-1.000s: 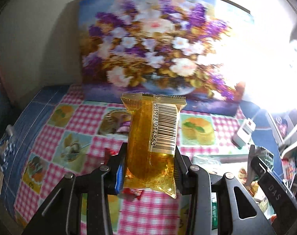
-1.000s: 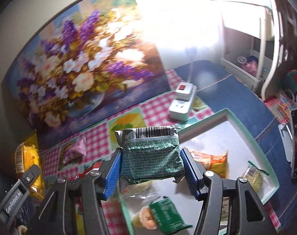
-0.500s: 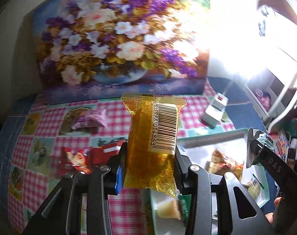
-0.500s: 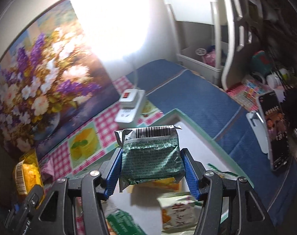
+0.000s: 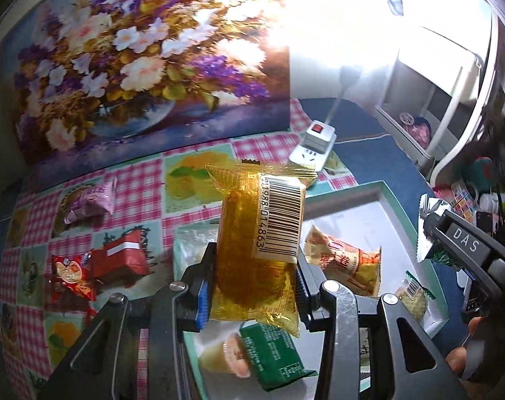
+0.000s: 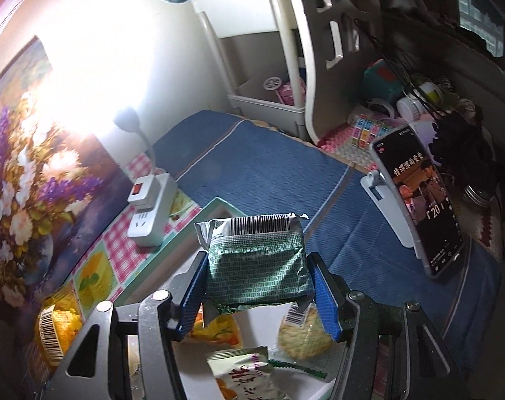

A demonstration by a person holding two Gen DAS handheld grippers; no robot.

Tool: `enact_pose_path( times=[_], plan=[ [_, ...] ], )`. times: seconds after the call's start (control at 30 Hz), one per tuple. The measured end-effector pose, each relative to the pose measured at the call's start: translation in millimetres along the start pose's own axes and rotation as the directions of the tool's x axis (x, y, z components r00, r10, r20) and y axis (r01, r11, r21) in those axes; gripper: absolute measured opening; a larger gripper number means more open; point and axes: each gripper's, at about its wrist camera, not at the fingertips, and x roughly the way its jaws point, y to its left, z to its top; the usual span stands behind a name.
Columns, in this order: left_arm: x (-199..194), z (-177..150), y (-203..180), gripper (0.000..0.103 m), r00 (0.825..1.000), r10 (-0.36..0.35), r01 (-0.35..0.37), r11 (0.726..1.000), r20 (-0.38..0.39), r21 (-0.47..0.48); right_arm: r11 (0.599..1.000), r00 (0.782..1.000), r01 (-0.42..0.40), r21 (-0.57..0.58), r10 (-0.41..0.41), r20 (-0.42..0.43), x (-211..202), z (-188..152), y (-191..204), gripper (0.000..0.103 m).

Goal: Organize snacks
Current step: 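Carry yellow bag and mint-green pack over the tray and release both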

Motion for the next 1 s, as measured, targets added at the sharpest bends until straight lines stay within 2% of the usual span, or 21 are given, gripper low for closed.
enact_pose_path(
  times=[0.33, 0.87, 0.93, 1.0],
  plan=[
    [24, -9, -12, 0.042, 0.998, -0.01, 0.012, 1.0, -0.059, 0.024, 0.999, 0.995, 0.033, -0.022, -0.035, -0.097, 32, -11, -3, 0.062],
    [36, -13, -15, 0.043, 0.995, -0.017, 0.02, 0.999, -0.103, 0.027, 0.998, 0.987, 0.048, -0.045, -0.054, -0.152, 47, -19, 0, 0.064],
    [35, -13, -14, 0.045, 0.994, -0.02, 0.022, 0.999, -0.103, 0.023, 0.998, 0.987, 0.05, -0.047, -0.057, -0.15, 46, -18, 0, 0.064],
    [34, -12, -14, 0.052, 0.995, -0.023, 0.025, 0.999, -0.099, 0.022, 0.997, 0.987, 0.055, -0.047, -0.062, -0.151, 46, -18, 0, 0.064]
  ],
)
